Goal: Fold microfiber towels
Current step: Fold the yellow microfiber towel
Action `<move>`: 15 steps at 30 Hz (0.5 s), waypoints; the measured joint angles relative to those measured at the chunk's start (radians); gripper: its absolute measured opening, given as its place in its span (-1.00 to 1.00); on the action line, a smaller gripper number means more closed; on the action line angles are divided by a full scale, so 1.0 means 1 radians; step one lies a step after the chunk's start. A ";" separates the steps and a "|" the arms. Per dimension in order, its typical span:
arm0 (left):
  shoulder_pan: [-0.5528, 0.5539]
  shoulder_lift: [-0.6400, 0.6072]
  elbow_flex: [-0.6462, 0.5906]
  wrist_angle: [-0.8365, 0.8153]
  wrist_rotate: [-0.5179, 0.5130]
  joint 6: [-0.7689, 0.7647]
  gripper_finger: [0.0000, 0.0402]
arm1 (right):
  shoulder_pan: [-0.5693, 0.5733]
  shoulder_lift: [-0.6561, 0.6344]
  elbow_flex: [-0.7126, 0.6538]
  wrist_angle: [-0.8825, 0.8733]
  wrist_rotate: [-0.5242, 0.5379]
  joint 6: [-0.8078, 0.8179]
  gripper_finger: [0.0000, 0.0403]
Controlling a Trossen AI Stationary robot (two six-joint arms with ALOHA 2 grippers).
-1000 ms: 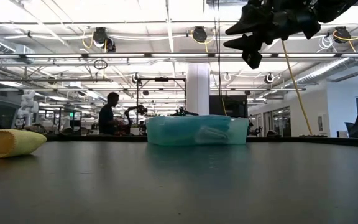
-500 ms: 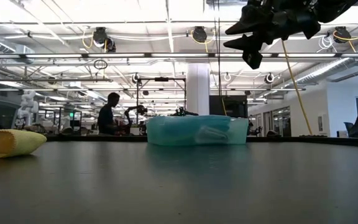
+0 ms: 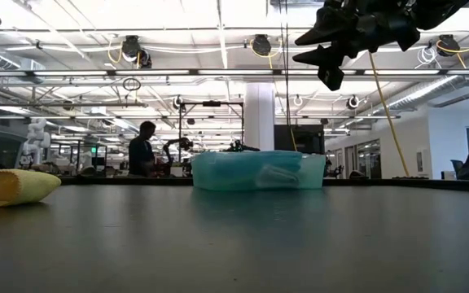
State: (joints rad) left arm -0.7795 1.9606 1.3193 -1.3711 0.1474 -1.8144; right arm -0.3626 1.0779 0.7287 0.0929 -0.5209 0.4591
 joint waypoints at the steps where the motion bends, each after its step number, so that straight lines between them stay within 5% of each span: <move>1: -0.001 0.000 0.000 0.007 0.000 0.006 -0.64 | 0.000 0.000 0.000 0.000 0.000 0.000 -0.40; 15: -0.016 0.000 0.000 0.011 -0.022 0.006 -0.64 | 0.000 0.000 0.000 0.000 0.000 0.000 -0.40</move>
State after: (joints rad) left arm -0.7955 1.9602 1.3193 -1.3605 0.1256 -1.8080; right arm -0.3626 1.0779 0.7288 0.0929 -0.5209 0.4591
